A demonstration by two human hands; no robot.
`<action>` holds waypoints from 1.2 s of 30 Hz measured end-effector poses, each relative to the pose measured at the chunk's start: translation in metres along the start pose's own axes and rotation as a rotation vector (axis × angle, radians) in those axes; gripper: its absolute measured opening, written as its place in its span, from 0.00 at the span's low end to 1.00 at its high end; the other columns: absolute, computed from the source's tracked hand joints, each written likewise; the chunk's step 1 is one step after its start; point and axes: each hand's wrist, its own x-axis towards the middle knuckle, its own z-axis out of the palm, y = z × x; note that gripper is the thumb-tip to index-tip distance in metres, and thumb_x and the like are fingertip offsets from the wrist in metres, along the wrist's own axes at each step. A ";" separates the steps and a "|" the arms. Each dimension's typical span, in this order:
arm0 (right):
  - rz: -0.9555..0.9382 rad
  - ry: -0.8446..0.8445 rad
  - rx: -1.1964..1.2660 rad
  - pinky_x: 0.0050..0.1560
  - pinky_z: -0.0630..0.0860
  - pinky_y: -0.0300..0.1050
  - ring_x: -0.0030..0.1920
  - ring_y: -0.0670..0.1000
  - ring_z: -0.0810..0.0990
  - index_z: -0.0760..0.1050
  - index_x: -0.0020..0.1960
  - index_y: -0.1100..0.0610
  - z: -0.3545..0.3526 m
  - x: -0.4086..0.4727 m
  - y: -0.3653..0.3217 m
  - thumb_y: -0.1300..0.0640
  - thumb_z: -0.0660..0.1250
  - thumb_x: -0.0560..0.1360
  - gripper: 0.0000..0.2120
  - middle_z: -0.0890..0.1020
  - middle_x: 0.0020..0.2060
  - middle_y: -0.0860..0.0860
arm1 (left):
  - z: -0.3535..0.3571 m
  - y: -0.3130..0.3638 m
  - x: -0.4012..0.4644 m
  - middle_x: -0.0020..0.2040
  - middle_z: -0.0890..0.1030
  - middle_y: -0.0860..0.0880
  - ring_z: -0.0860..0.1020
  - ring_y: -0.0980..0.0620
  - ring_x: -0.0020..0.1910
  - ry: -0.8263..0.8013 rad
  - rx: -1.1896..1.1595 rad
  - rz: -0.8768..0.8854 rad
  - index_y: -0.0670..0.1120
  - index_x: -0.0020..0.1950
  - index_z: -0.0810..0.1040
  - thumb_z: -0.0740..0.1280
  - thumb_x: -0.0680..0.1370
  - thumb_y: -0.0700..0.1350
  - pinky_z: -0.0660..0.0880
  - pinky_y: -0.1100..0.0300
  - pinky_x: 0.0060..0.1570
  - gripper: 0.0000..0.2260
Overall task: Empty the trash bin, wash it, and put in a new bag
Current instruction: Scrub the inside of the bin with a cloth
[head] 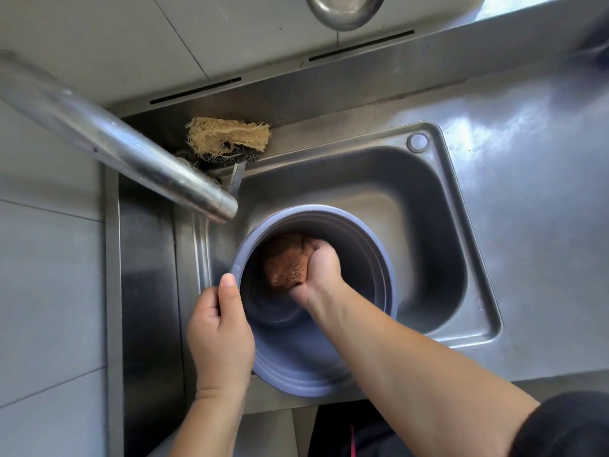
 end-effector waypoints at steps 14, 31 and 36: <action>-0.508 0.088 -1.573 0.76 0.55 0.61 0.77 0.65 0.54 0.49 0.80 0.60 -0.007 0.057 0.087 0.52 0.53 0.82 0.29 0.54 0.78 0.64 | 0.004 -0.013 0.000 0.26 0.73 0.54 0.68 0.56 0.25 -0.009 -0.004 0.002 0.48 0.33 0.70 0.54 0.73 0.74 0.69 0.52 0.29 0.30; -0.937 -0.725 -2.861 0.75 0.45 0.69 0.77 0.65 0.53 0.57 0.79 0.53 -0.053 0.088 0.042 0.53 0.50 0.84 0.24 0.59 0.78 0.55 | -0.004 -0.016 0.000 0.27 0.74 0.56 0.70 0.59 0.27 -0.009 -0.025 0.037 0.50 0.33 0.69 0.56 0.77 0.65 0.66 0.60 0.28 0.22; -0.789 -0.479 -2.963 0.76 0.42 0.67 0.79 0.64 0.44 0.45 0.81 0.56 -0.058 0.101 0.039 0.55 0.47 0.84 0.27 0.49 0.81 0.56 | -0.010 -0.025 0.010 0.34 0.77 0.47 0.73 0.51 0.31 0.030 -0.034 0.005 0.46 0.36 0.72 0.57 0.76 0.66 0.72 0.55 0.33 0.24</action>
